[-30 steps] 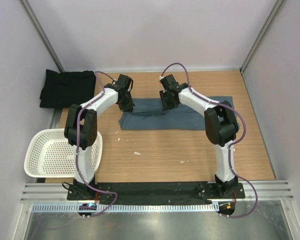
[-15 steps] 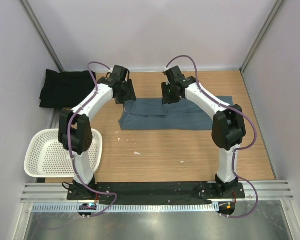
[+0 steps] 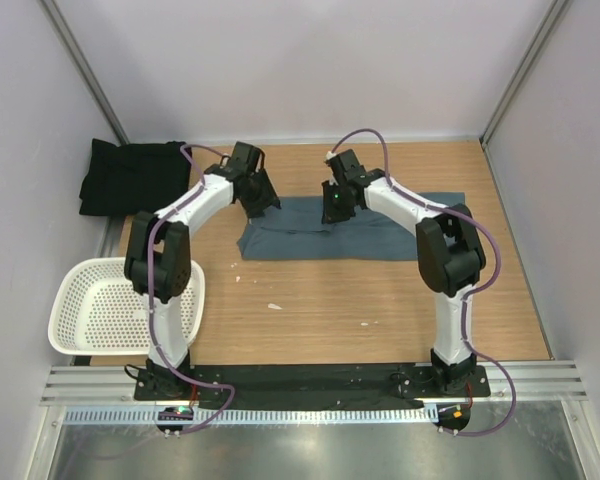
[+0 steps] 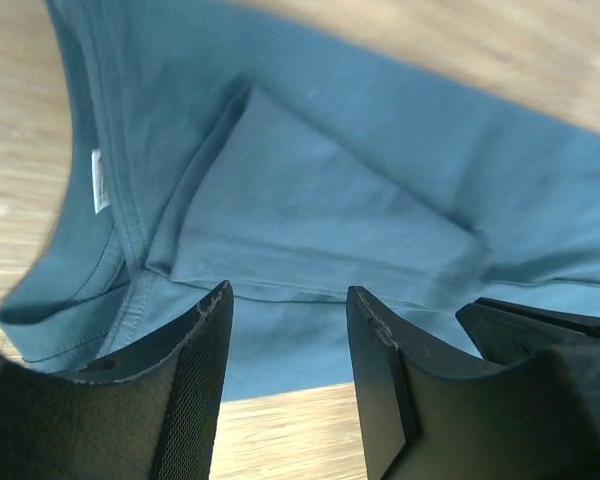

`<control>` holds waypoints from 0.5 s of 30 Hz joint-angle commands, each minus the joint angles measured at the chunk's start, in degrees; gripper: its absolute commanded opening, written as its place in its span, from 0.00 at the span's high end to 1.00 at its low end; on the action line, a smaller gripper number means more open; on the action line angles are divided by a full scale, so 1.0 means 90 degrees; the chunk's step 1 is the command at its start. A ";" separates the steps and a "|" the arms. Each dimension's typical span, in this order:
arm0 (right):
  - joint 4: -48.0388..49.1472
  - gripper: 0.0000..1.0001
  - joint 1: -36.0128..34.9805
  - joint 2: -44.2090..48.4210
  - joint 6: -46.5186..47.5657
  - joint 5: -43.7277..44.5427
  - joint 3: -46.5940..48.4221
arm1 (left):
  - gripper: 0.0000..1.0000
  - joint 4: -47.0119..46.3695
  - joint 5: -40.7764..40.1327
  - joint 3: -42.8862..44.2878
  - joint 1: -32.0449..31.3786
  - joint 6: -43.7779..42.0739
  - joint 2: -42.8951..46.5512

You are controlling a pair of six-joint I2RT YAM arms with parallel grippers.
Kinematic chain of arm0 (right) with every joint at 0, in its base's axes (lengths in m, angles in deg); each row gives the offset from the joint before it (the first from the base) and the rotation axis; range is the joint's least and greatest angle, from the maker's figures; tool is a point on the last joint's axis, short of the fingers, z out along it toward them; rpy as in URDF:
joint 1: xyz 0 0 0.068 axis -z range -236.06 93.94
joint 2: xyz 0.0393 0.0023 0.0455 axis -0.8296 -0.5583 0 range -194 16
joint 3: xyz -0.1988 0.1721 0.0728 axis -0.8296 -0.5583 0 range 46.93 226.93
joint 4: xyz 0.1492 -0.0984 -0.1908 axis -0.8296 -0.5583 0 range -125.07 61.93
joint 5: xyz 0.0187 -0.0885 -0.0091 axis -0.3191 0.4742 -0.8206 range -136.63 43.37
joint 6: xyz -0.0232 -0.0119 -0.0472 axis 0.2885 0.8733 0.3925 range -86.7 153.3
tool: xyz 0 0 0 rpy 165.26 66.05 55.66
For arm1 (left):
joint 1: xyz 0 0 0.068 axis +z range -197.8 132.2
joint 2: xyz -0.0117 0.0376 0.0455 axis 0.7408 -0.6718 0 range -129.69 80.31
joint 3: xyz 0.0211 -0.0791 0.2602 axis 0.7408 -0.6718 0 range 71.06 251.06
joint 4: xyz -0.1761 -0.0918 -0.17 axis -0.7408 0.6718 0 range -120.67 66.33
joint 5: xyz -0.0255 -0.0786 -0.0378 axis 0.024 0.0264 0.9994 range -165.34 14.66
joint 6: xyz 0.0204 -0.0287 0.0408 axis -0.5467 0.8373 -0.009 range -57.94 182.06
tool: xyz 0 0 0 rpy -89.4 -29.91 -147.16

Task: Fold and stack the t-shirts
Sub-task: Fold the tshirt

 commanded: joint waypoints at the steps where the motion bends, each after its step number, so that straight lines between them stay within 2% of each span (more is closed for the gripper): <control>1: 0.0329 0.78 -0.0076 -0.0264 0.0125 -0.0047 -0.0179 | 0.50 -0.0289 -0.0042 -0.0276 -0.0060 0.0392 -0.0170; 6: 0.0281 0.78 -0.0086 -0.0528 0.0398 0.0207 -0.0160 | 0.53 -0.0279 -0.0218 -0.0462 -0.0050 0.0450 -0.0365; 11: -0.0178 0.79 -0.0066 -0.0392 0.0594 0.0393 0.0513 | 0.53 -0.0192 -0.0072 -0.0414 -0.0050 0.0422 -0.0386; 13: -0.0266 0.74 -0.0008 -0.0169 0.0594 0.0296 0.0815 | 0.51 -0.0143 -0.0062 -0.0307 -0.0050 0.0324 -0.0211; 15: -0.0208 0.64 0.0206 0.0037 0.0536 0.0092 0.0895 | 0.48 -0.0035 -0.0082 -0.0024 -0.0050 0.0265 -0.0093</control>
